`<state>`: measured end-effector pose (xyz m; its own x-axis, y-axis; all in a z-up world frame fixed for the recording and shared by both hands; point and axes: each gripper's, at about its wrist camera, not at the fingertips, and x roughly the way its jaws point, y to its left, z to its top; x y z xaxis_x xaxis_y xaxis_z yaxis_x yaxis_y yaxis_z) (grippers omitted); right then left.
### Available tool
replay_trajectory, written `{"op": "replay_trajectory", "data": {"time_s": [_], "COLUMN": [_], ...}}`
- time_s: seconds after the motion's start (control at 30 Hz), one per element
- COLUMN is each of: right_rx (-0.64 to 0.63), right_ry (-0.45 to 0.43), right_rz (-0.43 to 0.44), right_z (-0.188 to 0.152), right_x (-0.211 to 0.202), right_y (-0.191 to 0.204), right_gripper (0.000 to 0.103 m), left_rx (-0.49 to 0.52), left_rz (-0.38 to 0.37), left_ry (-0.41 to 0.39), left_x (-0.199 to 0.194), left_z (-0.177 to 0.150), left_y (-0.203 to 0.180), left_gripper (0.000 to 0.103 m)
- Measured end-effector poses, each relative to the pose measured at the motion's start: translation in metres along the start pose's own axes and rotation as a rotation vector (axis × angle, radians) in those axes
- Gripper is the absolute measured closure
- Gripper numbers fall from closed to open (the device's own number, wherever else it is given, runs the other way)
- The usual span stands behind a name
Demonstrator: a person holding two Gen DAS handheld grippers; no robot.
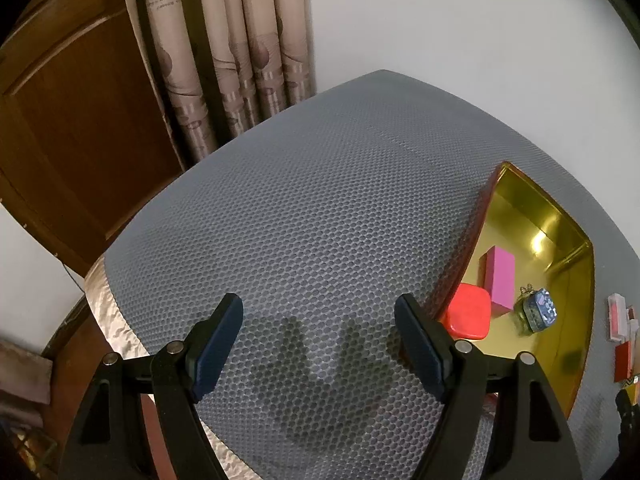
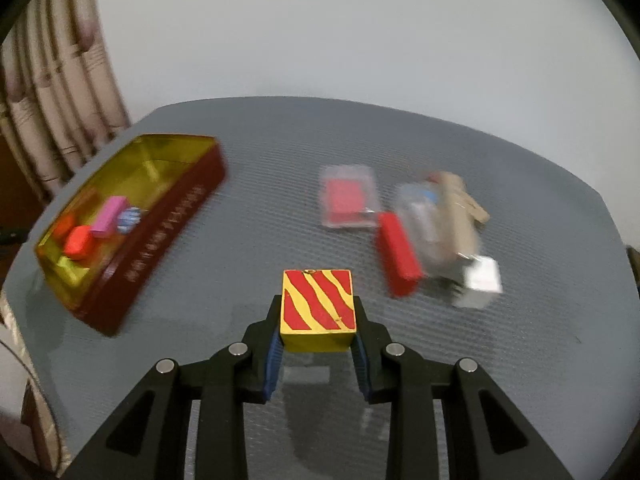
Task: Organize rigid objects
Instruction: 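Carry the striped cube toward the tin with the right tool, then lower the striped cube into the gold tin and open the right tool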
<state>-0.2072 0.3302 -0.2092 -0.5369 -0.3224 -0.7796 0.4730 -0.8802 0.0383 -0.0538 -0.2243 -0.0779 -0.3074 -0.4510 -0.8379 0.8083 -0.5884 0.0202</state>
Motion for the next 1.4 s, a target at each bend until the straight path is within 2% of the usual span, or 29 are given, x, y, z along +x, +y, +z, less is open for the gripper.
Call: {"op": "replay_trajectory", "data": {"time_s": [0.13,0.17,0.23,0.3,0.33,0.4,0.43,0.6,0.7,0.9,1.4], "right_rx": [-0.047,-0.056,-0.082,-0.104,-0.112,-0.129,-0.137,-0.174,-0.206,-0.25,-0.311], "right_ry": [-0.008,-0.009,-0.014,-0.018,-0.016,-0.018,-0.017,-0.014,-0.012,0.004,0.071], "right_rz": [0.057,0.068,0.092,0.11,0.12,0.138,0.152,0.201,0.226,0.251,0.216], "right_z": [0.044,0.046,0.053,0.065,0.081,0.106,0.124,0.145,0.15,0.159,0.153], "right_x": [-0.027,-0.037,-0.047,-0.059,-0.061,-0.056,-0.045,-0.007,-0.001,0.019,0.048], "right_y": [0.043,0.054,0.048,0.077,0.109,0.149,0.184,0.265,0.291,0.319,0.363], "right_gripper": [0.073,0.073,0.073,0.073,0.073,0.073,0.073,0.073,0.073,0.073,0.073], "left_rx": [-0.014,-0.014,-0.013,-0.02,-0.024,-0.033,-0.036,-0.049,-0.048,-0.054,-0.092], "left_rz": [0.005,0.005,0.009,0.012,0.013,0.018,0.02,0.031,0.039,0.036,0.069], "left_ry": [0.005,0.006,0.009,0.009,0.009,0.012,0.017,0.026,0.038,0.037,0.081], "left_x": [0.0,0.001,0.001,0.001,0.001,0.002,0.002,0.005,0.008,0.007,0.017], "left_z": [0.0,0.0,-0.002,-0.001,-0.002,-0.001,-0.001,0.0,-0.001,0.0,0.006], "left_y": [0.005,0.005,0.007,0.01,0.011,0.013,0.014,0.019,0.02,0.023,0.026], "left_gripper": [0.027,0.027,0.027,0.027,0.027,0.027,0.027,0.026,0.025,0.025,0.025]}}
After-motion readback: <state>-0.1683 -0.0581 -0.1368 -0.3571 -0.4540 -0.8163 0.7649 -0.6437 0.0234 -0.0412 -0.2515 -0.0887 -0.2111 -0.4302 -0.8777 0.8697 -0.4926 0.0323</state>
